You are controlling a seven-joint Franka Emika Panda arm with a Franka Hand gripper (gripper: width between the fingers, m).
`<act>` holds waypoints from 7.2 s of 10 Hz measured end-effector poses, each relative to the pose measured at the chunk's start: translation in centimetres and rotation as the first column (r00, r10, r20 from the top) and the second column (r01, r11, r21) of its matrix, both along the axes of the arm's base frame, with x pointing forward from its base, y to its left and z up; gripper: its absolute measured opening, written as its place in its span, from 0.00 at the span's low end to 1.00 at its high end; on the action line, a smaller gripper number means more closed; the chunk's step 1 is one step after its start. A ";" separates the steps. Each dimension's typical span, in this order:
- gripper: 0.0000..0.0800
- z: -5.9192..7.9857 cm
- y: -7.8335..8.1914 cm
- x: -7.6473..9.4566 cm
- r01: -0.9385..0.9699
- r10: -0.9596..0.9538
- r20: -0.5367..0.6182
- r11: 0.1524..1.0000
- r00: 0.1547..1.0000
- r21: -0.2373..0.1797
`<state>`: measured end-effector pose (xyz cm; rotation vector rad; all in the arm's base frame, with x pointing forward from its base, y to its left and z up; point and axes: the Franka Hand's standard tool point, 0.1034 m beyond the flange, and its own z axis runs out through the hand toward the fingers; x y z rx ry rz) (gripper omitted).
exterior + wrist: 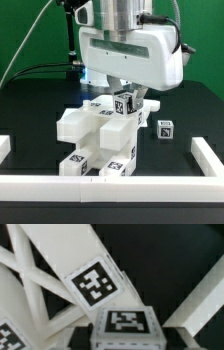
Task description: Assemble chair
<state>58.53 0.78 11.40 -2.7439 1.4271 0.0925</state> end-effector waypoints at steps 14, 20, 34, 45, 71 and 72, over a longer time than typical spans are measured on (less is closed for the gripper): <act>0.81 -0.2 -0.8 -0.1 -0.969 0.971 0.059 0.236 0.232 -0.073; 0.35 -0.4 -0.9 -0.1 -0.866 0.869 0.061 0.495 0.492 -0.065; 0.34 -0.8 -2.9 0.0 -0.079 0.080 0.011 0.997 0.997 -0.018; 0.34 -0.6 -3.2 0.2 0.567 -0.567 -0.028 0.823 0.823 -0.001; 0.81 3.7 1.6 0.5 0.769 -0.764 -0.090 0.638 0.640 0.051; 0.81 4.0 3.4 -0.3 0.749 -0.744 -0.095 0.660 0.662 0.056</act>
Offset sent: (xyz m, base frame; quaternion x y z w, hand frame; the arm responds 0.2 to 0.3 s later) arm 0.0031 0.0219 0.0053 -0.0063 -0.0343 -0.2284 0.9729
